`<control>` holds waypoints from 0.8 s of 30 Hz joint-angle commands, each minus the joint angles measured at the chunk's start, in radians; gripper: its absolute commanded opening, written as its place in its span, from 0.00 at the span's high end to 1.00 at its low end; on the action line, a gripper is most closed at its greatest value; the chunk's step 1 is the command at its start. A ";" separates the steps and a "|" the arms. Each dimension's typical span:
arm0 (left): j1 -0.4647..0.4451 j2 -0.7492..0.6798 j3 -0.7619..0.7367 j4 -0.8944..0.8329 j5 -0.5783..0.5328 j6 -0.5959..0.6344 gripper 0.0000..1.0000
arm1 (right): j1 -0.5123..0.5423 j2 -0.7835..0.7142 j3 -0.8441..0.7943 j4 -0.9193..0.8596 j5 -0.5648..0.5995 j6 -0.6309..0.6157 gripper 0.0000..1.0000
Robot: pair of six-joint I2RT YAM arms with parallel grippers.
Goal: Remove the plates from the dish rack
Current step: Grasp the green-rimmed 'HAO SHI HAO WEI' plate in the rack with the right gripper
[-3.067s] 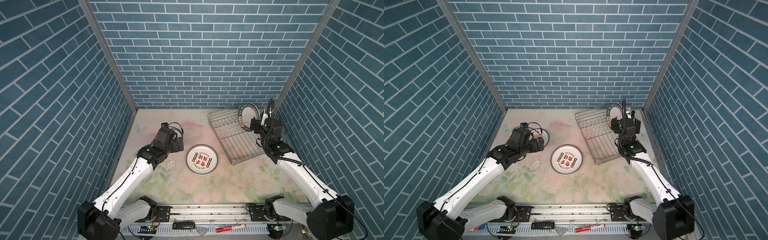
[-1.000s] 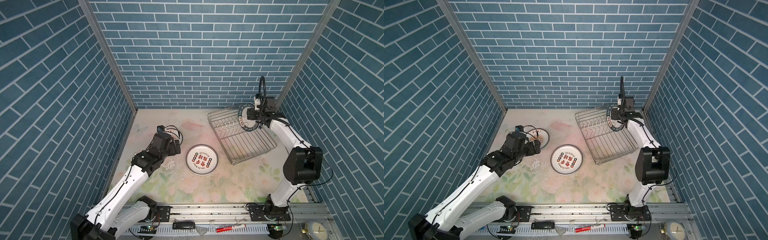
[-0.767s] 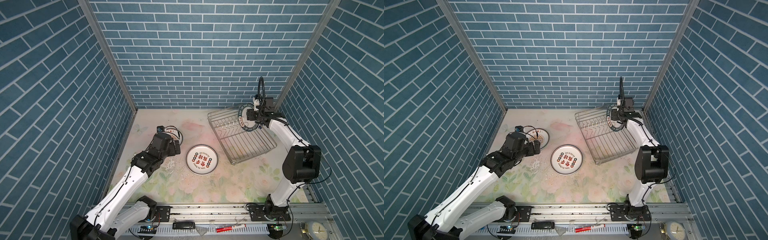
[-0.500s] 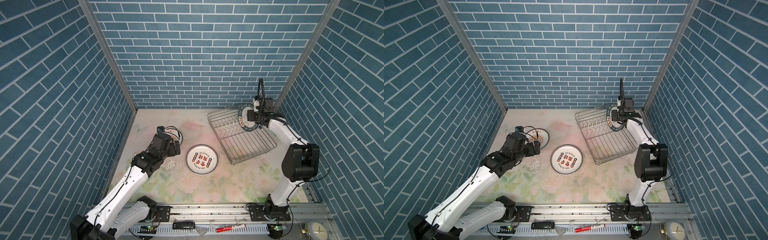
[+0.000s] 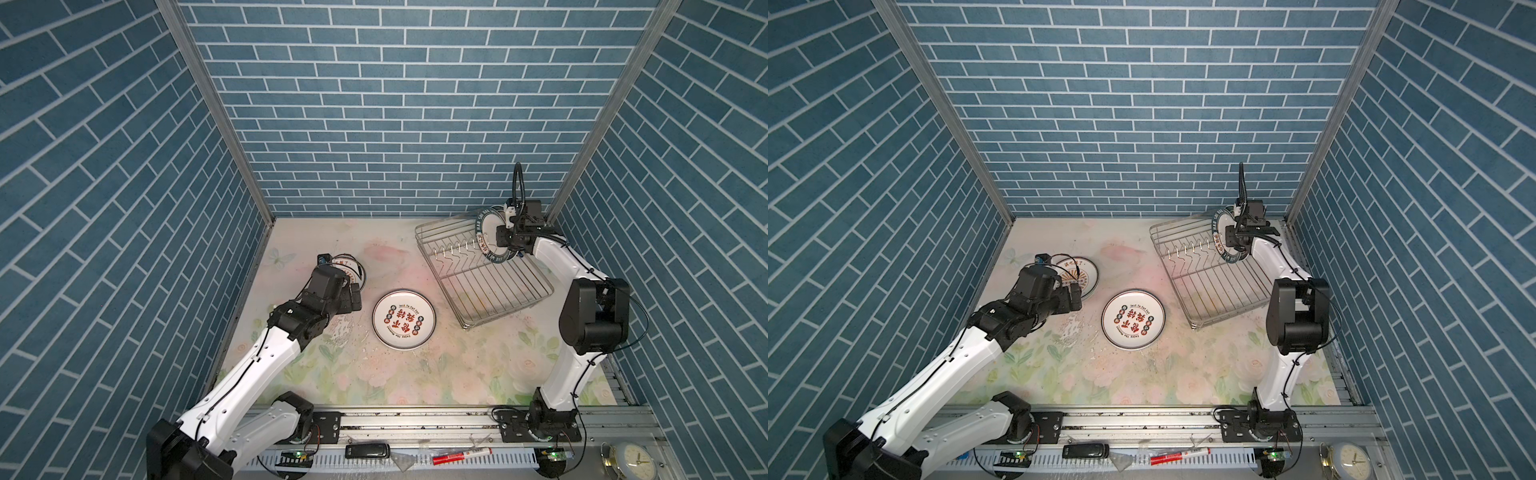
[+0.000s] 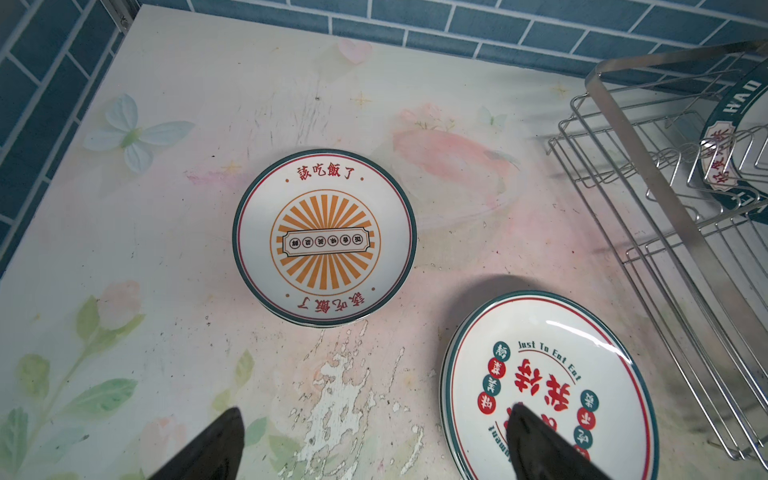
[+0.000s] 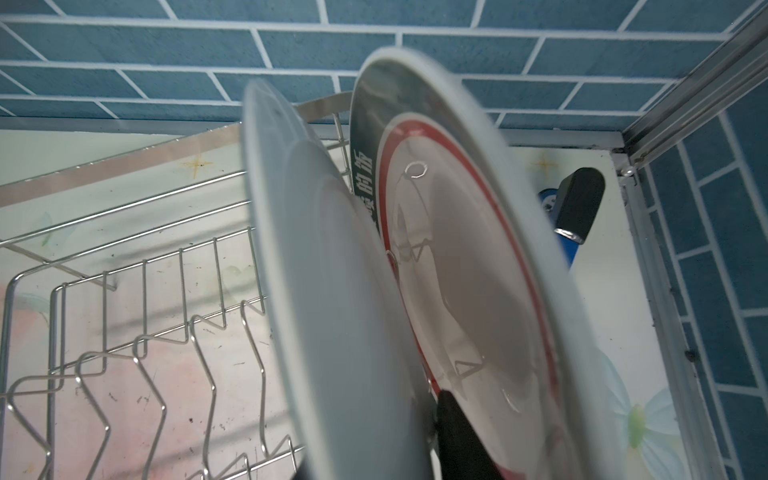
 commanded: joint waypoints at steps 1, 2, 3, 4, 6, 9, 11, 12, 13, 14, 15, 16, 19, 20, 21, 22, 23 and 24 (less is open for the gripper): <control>0.002 -0.005 0.013 -0.015 -0.004 0.016 0.01 | -0.003 0.024 0.024 0.003 -0.023 -0.016 0.68; 0.002 -0.009 0.012 -0.015 -0.014 0.016 0.01 | -0.003 0.024 0.018 0.010 -0.022 -0.018 0.69; 0.003 -0.012 0.010 -0.014 -0.018 0.017 0.00 | -0.003 0.022 0.011 0.016 -0.020 -0.018 0.70; 0.002 -0.017 0.010 -0.013 -0.021 0.021 0.01 | -0.003 0.020 0.004 0.024 -0.019 -0.018 0.70; 0.002 -0.023 0.005 -0.008 -0.021 0.022 0.01 | -0.003 0.012 -0.005 0.036 -0.018 -0.018 0.72; 0.003 -0.031 -0.001 0.001 -0.015 0.018 0.01 | -0.003 0.000 -0.026 0.064 -0.016 -0.017 0.76; 0.002 -0.028 -0.004 -0.002 -0.010 0.018 0.01 | -0.003 -0.004 -0.037 0.082 -0.017 -0.022 0.80; 0.002 -0.024 -0.005 -0.002 -0.005 0.021 0.01 | -0.002 -0.004 -0.040 0.087 -0.016 -0.023 0.82; 0.003 -0.022 -0.005 0.000 -0.005 0.017 0.01 | -0.003 -0.003 -0.043 0.090 -0.015 -0.023 0.83; 0.002 -0.022 -0.007 0.000 -0.005 0.014 0.01 | -0.003 -0.002 -0.043 0.091 -0.016 -0.025 0.83; 0.002 -0.022 -0.008 0.001 -0.005 0.014 0.01 | -0.002 -0.001 -0.044 0.091 -0.016 -0.028 0.85; 0.003 -0.022 -0.009 0.004 -0.004 0.011 0.01 | -0.003 -0.004 -0.047 0.092 -0.019 -0.033 0.87; 0.002 -0.019 -0.013 0.006 -0.020 -0.008 0.01 | -0.002 -0.017 -0.067 0.110 -0.015 -0.042 0.89; 0.002 -0.016 -0.013 0.009 -0.018 -0.007 0.01 | -0.003 -0.024 -0.075 0.118 -0.014 -0.045 0.89; 0.003 -0.012 -0.013 0.009 -0.016 -0.008 0.01 | -0.002 -0.031 -0.081 0.124 -0.013 -0.048 0.89; 0.002 -0.007 -0.011 0.008 -0.017 -0.010 0.01 | -0.003 -0.038 -0.087 0.128 -0.013 -0.051 0.90; 0.003 -0.003 -0.012 0.010 -0.015 -0.010 0.01 | -0.003 -0.046 -0.088 0.129 -0.013 -0.054 0.89; 0.003 -0.002 -0.013 0.014 -0.014 -0.014 0.01 | -0.003 -0.052 -0.090 0.129 -0.012 -0.058 0.90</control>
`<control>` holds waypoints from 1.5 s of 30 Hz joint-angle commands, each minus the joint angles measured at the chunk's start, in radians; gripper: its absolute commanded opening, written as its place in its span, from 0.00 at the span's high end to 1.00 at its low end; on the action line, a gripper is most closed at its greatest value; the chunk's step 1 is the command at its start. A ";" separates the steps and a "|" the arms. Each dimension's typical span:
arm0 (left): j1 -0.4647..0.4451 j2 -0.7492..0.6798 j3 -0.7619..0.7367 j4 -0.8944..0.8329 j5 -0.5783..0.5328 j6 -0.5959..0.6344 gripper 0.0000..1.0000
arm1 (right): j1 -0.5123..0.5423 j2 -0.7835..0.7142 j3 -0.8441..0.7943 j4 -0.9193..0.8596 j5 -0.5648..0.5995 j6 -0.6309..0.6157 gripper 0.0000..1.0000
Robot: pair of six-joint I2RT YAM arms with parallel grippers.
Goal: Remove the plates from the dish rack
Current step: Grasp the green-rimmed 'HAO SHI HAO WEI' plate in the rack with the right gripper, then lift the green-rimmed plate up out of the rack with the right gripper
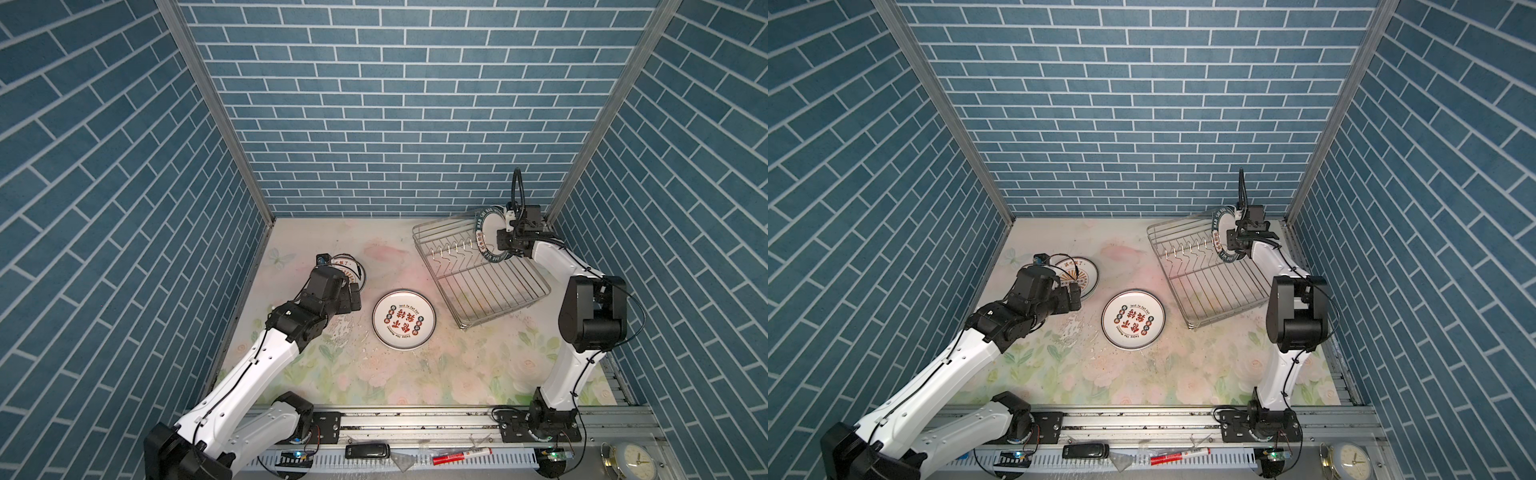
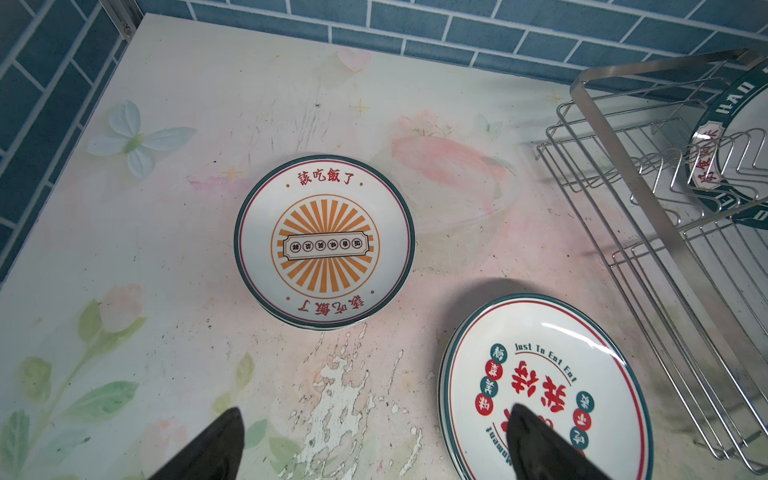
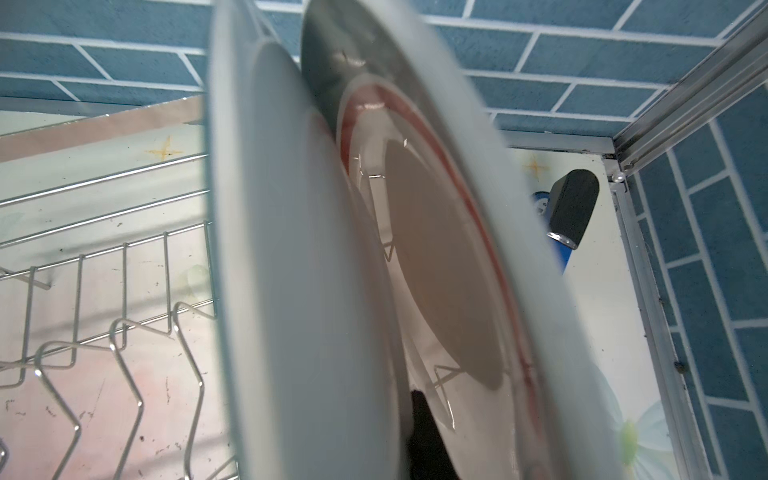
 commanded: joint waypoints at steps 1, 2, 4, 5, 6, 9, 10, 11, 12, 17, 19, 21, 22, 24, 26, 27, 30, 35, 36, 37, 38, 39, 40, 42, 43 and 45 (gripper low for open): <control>0.002 0.014 -0.017 0.018 -0.006 -0.014 0.01 | 0.009 -0.063 -0.035 0.039 -0.027 -0.026 0.91; 0.002 0.013 -0.021 0.022 -0.006 -0.023 0.01 | 0.010 -0.073 -0.039 0.042 -0.025 -0.031 0.91; 0.002 0.013 -0.029 0.036 0.000 -0.036 0.01 | 0.008 -0.092 -0.048 0.050 -0.021 -0.042 0.91; 0.003 0.011 -0.036 0.043 -0.005 -0.040 0.01 | 0.009 -0.104 -0.055 0.058 -0.024 -0.050 0.91; 0.002 0.008 -0.042 0.042 -0.031 -0.060 0.01 | 0.011 -0.115 -0.064 0.068 -0.028 -0.058 0.91; 0.002 0.006 -0.083 0.076 -0.076 -0.068 0.01 | 0.011 -0.163 -0.096 0.103 -0.031 -0.070 0.91; 0.003 0.012 -0.089 0.077 -0.071 -0.060 0.01 | 0.011 -0.181 -0.103 0.107 -0.035 -0.071 0.91; 0.003 0.019 -0.088 0.075 -0.062 -0.048 0.01 | 0.012 -0.198 -0.106 0.110 -0.040 -0.073 0.91; 0.002 0.030 -0.084 0.071 -0.060 -0.044 0.01 | 0.012 -0.213 -0.109 0.112 -0.042 -0.075 0.91; 0.003 0.057 -0.072 0.044 -0.089 0.005 0.01 | 0.020 -0.306 -0.126 0.145 -0.042 -0.106 0.92; 0.003 0.041 -0.082 0.057 -0.096 0.011 0.01 | 0.024 -0.351 -0.147 0.174 -0.062 -0.136 0.92; 0.003 0.023 -0.097 0.081 -0.079 0.024 0.01 | 0.029 -0.406 -0.183 0.231 -0.058 -0.158 0.92; 0.002 0.021 -0.098 0.081 -0.078 0.023 0.01 | 0.029 -0.439 -0.206 0.260 -0.059 -0.163 0.92; 0.001 0.031 -0.081 0.074 -0.060 0.050 0.01 | 0.031 -0.496 -0.254 0.326 -0.062 -0.173 0.92; 0.000 0.037 -0.084 0.086 -0.048 0.056 0.01 | 0.032 -0.562 -0.318 0.414 -0.059 -0.177 0.93; 0.002 0.038 -0.087 0.094 -0.042 0.058 0.01 | 0.033 -0.589 -0.349 0.458 -0.054 -0.176 0.93; 0.001 0.034 -0.105 0.128 -0.018 0.066 0.01 | 0.034 -0.689 -0.478 0.618 -0.051 -0.146 0.91; 0.001 0.001 -0.152 0.237 0.034 0.067 0.01 | 0.034 -0.842 -0.686 0.807 -0.038 -0.016 0.93; 0.001 -0.010 -0.161 0.254 0.047 0.068 0.01 | 0.034 -0.863 -0.721 0.825 -0.032 0.021 0.96; 0.000 -0.020 -0.167 0.270 0.058 0.070 0.01 | 0.034 -0.890 -0.757 0.843 -0.025 0.072 1.00; 0.000 -0.028 -0.171 0.279 0.068 0.072 0.01 | 0.034 -0.909 -0.789 0.860 -0.022 0.111 1.00; 0.001 -0.036 -0.173 0.288 0.076 0.072 0.01 | 0.033 -0.933 -0.822 0.870 -0.029 0.165 1.00; 0.001 -0.043 -0.173 0.295 0.081 0.072 0.01 | 0.034 -0.953 -0.844 0.866 -0.037 0.209 1.00; 0.001 -0.048 -0.173 0.302 0.091 0.072 0.01 | 0.033 -0.983 -0.877 0.858 -0.068 0.296 1.00; -0.001 -0.051 -0.175 0.308 0.097 0.071 0.01 | 0.034 -0.996 -0.888 0.853 -0.095 0.342 1.00; 0.001 -0.052 -0.177 0.318 0.108 0.067 0.01 | 0.034 -1.013 -0.901 0.830 -0.147 0.436 1.00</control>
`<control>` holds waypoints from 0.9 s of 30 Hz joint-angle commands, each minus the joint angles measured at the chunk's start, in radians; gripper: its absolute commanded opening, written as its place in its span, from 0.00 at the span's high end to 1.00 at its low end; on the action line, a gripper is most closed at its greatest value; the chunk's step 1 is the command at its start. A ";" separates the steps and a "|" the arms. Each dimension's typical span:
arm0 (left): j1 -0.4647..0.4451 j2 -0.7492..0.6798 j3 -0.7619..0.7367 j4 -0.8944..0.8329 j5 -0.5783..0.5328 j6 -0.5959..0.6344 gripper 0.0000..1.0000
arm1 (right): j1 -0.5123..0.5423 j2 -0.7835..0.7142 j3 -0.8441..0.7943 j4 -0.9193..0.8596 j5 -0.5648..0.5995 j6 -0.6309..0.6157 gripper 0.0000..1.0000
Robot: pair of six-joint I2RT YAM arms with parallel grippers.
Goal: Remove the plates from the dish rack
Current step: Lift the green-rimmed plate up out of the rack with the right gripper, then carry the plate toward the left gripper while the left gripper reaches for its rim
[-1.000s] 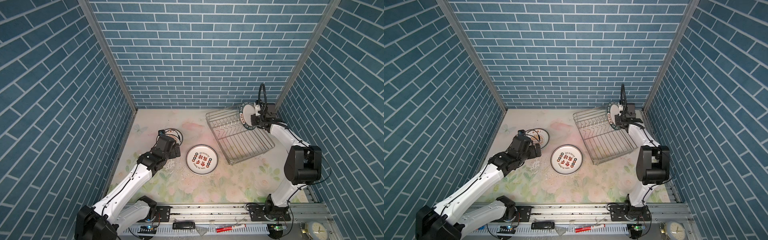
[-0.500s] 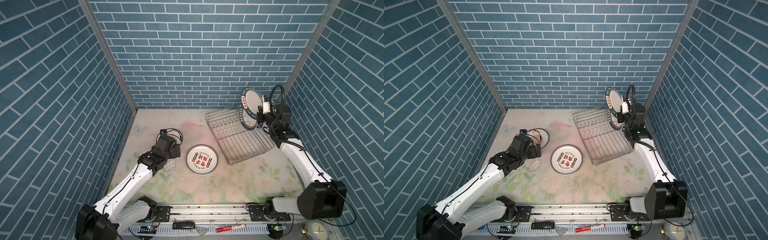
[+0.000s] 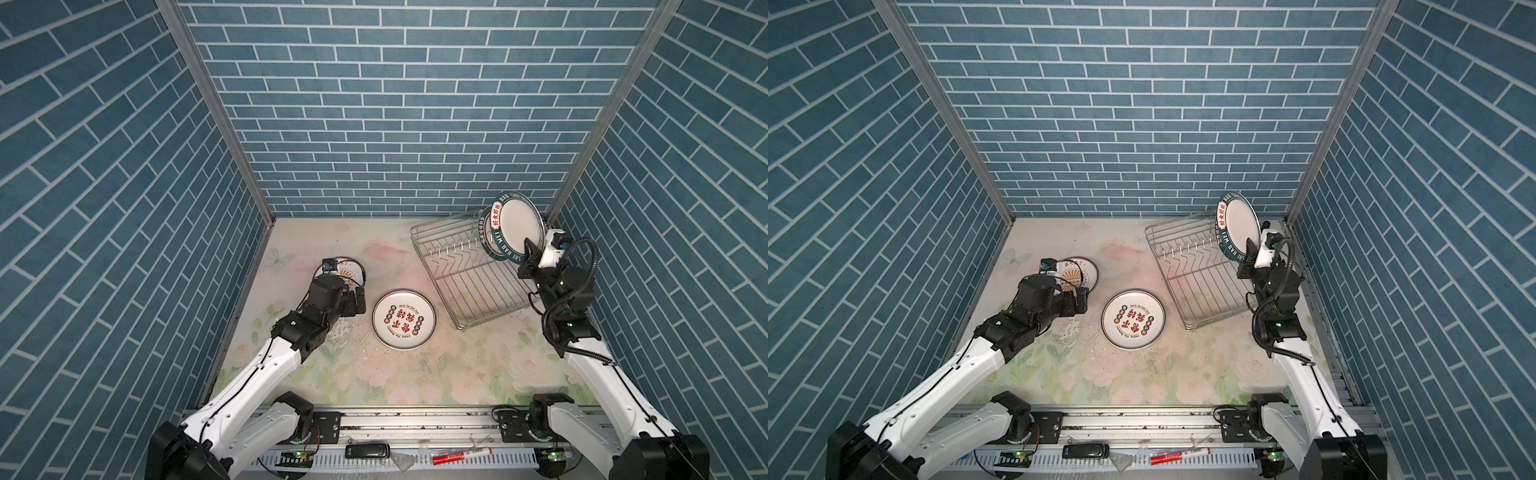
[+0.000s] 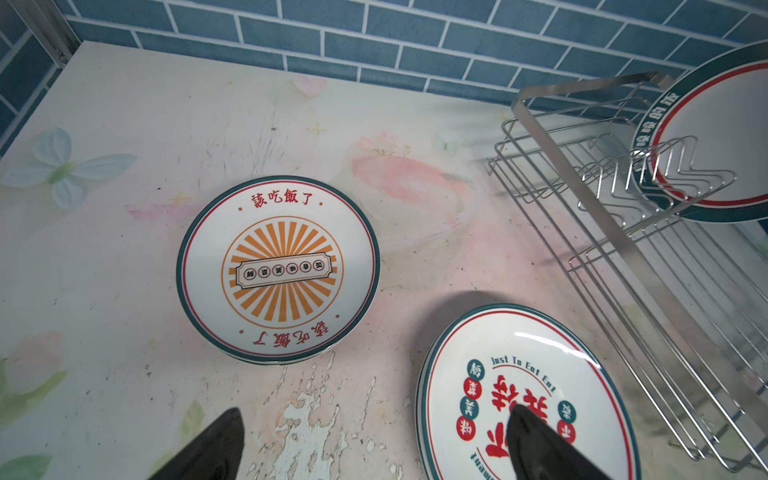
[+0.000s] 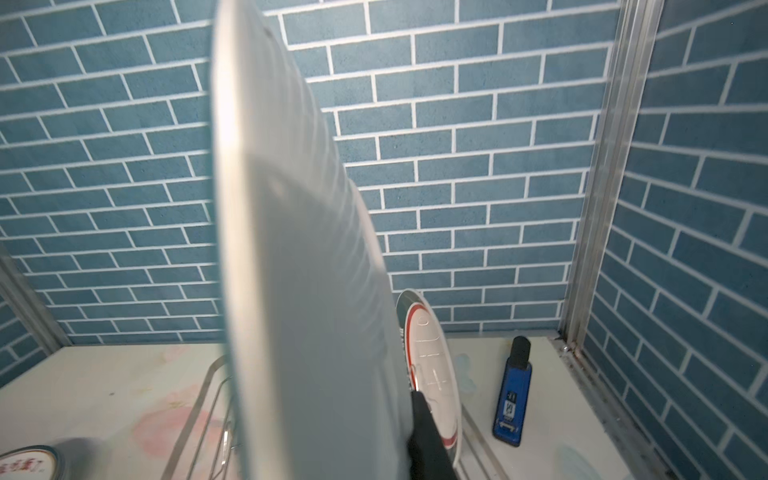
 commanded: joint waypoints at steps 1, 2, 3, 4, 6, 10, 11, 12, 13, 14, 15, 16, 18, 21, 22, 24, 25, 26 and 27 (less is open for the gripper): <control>0.000 -0.007 -0.009 0.042 0.038 0.010 0.01 | 0.001 -0.051 -0.008 0.067 -0.106 0.256 1.00; 0.000 -0.004 -0.009 0.047 0.043 0.004 0.01 | 0.000 -0.057 -0.003 0.035 -0.129 0.295 1.00; -0.001 -0.001 -0.011 0.053 0.052 -0.003 0.01 | 0.000 -0.060 0.001 0.003 -0.147 0.346 1.00; 0.000 0.002 -0.011 0.058 0.063 -0.008 0.01 | 0.001 -0.062 0.007 -0.029 -0.178 0.391 1.00; -0.001 0.012 -0.010 0.071 0.088 -0.020 0.01 | 0.001 -0.065 0.009 -0.078 -0.233 0.473 1.00; -0.001 0.028 -0.019 0.112 0.118 -0.060 0.01 | 0.002 -0.079 0.003 -0.193 -0.300 0.603 1.00; 0.000 0.025 -0.020 0.136 0.131 -0.068 0.01 | 0.001 -0.080 -0.003 -0.198 -0.322 0.629 1.00; 0.000 0.023 -0.050 0.163 0.147 -0.076 0.01 | 0.001 -0.076 -0.007 -0.201 -0.349 0.660 1.00; 0.000 0.021 -0.059 0.186 0.166 -0.087 0.01 | 0.001 -0.067 -0.017 -0.174 -0.386 0.694 1.00; 0.000 0.018 -0.065 0.203 0.179 -0.094 0.01 | 0.001 -0.060 -0.027 -0.149 -0.411 0.722 1.00; 0.000 0.018 -0.071 0.219 0.196 -0.102 0.01 | 0.001 -0.052 -0.039 -0.122 -0.426 0.757 1.00; 0.001 0.020 -0.074 0.230 0.207 -0.110 0.01 | 0.002 -0.046 -0.049 -0.095 -0.443 0.785 1.00; -0.001 0.020 -0.082 0.256 0.222 -0.124 0.01 | 0.003 -0.026 -0.052 -0.083 -0.469 0.820 1.00; -0.001 0.003 -0.109 0.312 0.247 -0.145 0.01 | 0.006 0.017 -0.067 -0.024 -0.513 0.900 1.00; -0.001 0.000 -0.113 0.325 0.266 -0.145 0.01 | 0.010 0.033 -0.070 -0.003 -0.526 0.930 1.00; 0.000 -0.004 -0.115 0.348 0.298 -0.138 0.01 | 0.016 0.065 -0.072 0.045 -0.542 0.982 1.00; 0.000 -0.004 -0.116 0.358 0.319 -0.137 0.01 | 0.022 0.081 -0.067 0.048 -0.544 0.999 1.00; -0.001 -0.002 -0.114 0.366 0.340 -0.134 0.01 | 0.028 0.095 -0.060 0.051 -0.544 1.008 1.00; -0.001 0.004 -0.107 0.367 0.363 -0.133 0.01 | 0.036 0.110 -0.050 0.054 -0.548 1.014 1.00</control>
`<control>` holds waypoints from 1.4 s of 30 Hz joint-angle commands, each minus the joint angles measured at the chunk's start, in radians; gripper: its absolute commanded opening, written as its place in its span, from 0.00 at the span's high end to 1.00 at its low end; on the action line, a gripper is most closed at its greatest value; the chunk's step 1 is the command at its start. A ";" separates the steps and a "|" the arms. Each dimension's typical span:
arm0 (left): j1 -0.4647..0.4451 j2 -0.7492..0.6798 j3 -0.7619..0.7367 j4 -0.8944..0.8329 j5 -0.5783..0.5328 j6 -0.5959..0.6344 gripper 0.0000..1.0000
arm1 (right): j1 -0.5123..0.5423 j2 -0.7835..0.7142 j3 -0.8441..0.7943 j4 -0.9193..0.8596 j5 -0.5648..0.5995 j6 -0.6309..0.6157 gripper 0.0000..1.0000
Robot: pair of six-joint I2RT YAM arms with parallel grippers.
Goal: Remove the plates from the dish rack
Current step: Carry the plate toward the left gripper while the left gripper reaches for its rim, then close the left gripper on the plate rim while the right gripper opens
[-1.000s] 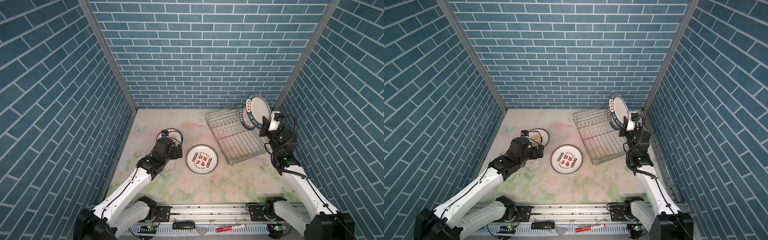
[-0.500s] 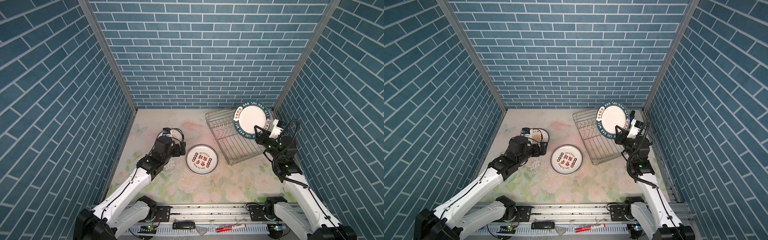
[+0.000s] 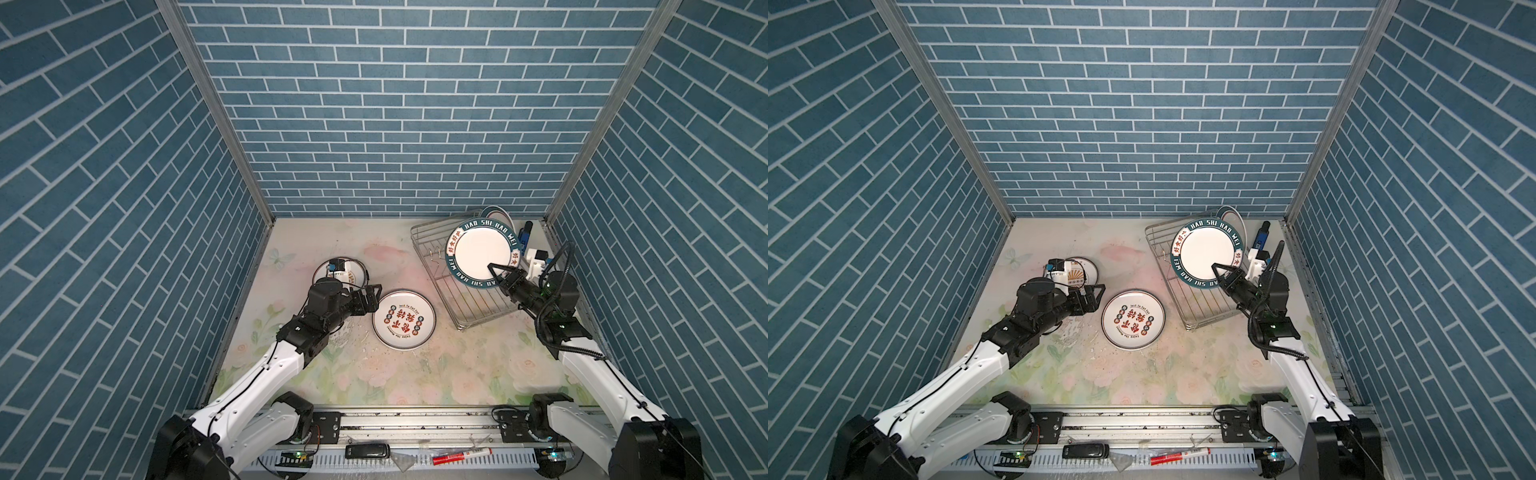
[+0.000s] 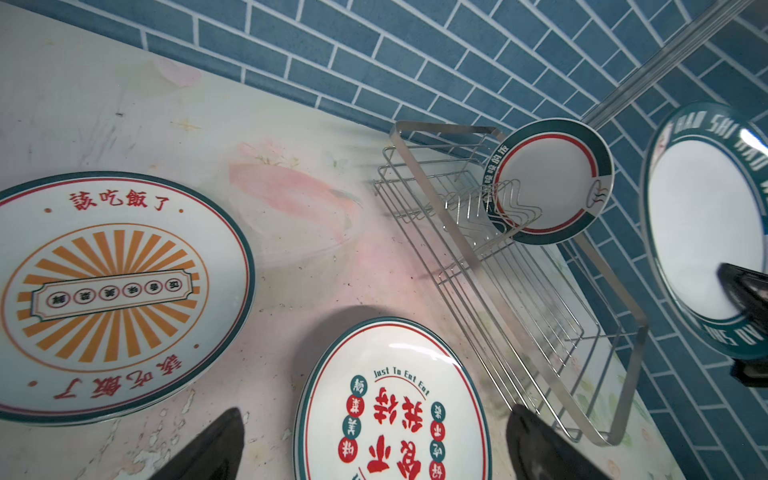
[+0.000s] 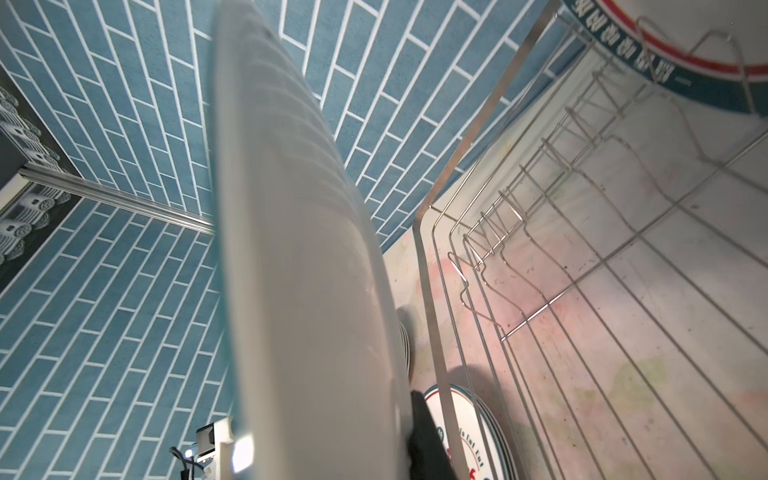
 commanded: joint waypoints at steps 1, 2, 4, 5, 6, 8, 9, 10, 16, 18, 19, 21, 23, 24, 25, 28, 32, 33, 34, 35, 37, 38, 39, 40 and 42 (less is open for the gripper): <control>-0.001 0.003 0.007 0.065 0.094 -0.006 0.01 | 0.026 0.034 0.020 0.133 -0.058 0.110 1.00; -0.001 0.010 0.011 0.070 0.107 -0.009 0.01 | 0.036 0.054 0.026 0.152 -0.066 0.121 1.00; -0.001 0.024 0.015 0.088 0.125 -0.021 0.01 | 0.056 0.089 0.037 0.188 -0.080 0.142 1.00; 0.000 0.029 0.013 0.103 0.136 -0.033 0.01 | 0.068 0.104 0.045 0.198 -0.083 0.147 1.00; -0.002 0.034 0.011 0.118 0.146 -0.043 0.01 | 0.077 0.117 0.052 0.197 -0.080 0.146 1.00; -0.001 0.048 0.007 0.160 0.175 -0.066 0.01 | 0.104 0.147 0.059 0.213 -0.069 0.146 1.00; -0.001 0.054 0.006 0.175 0.184 -0.073 0.01 | 0.117 0.161 0.061 0.224 -0.067 0.152 1.00; -0.001 0.065 0.006 0.190 0.194 -0.079 0.01 | 0.134 0.179 0.061 0.248 -0.065 0.161 1.00; -0.001 0.115 0.007 0.248 0.225 -0.105 0.01 | 0.232 0.277 0.082 0.340 -0.052 0.184 1.00; -0.002 0.125 0.009 0.256 0.226 -0.108 0.01 | 0.259 0.307 0.089 0.363 -0.051 0.187 1.00; -0.001 0.129 0.011 0.256 0.227 -0.109 0.01 | 0.271 0.323 0.090 0.381 -0.050 0.195 1.00; -0.001 0.137 0.014 0.261 0.224 -0.112 0.01 | 0.294 0.354 0.095 0.419 -0.053 0.209 1.00; -0.001 0.146 0.015 0.266 0.224 -0.117 0.01 | 0.315 0.382 0.104 0.447 -0.058 0.220 1.00; -0.001 0.151 0.018 0.267 0.225 -0.116 0.01 | 0.324 0.393 0.107 0.456 -0.060 0.226 1.00; -0.001 0.157 0.021 0.271 0.229 -0.117 0.01 | 0.332 0.402 0.110 0.469 -0.062 0.229 1.00; -0.001 0.175 0.021 0.298 0.236 -0.131 0.01 | 0.353 0.426 0.122 0.481 -0.074 0.231 1.00; 0.000 0.208 0.031 0.336 0.247 -0.146 0.04 | 0.381 0.452 0.136 0.495 -0.083 0.229 1.00; 0.000 0.218 0.035 0.341 0.249 -0.153 0.06 | 0.385 0.455 0.139 0.495 -0.084 0.226 1.00; 0.000 0.227 0.041 0.343 0.250 -0.160 0.09 | 0.390 0.457 0.139 0.495 -0.084 0.224 1.00; -0.001 0.239 0.051 0.336 0.253 -0.162 0.12 | 0.395 0.457 0.138 0.495 -0.081 0.220 1.00; 0.000 0.257 0.071 0.316 0.260 -0.166 0.18 | 0.404 0.454 0.142 0.473 -0.082 0.198 1.00; -0.001 0.262 0.074 0.324 0.271 -0.175 0.22 | 0.408 0.449 0.146 0.454 -0.080 0.183 1.00; -0.002 0.264 0.072 0.342 0.279 -0.183 0.22 | 0.411 0.446 0.149 0.435 -0.077 0.172 1.00; -0.001 0.265 0.070 0.359 0.285 -0.192 0.23 | 0.414 0.444 0.152 0.422 -0.076 0.162 1.00; 0.000 0.259 0.063 0.378 0.281 -0.205 0.28 | 0.416 0.442 0.155 0.417 -0.079 0.153 1.00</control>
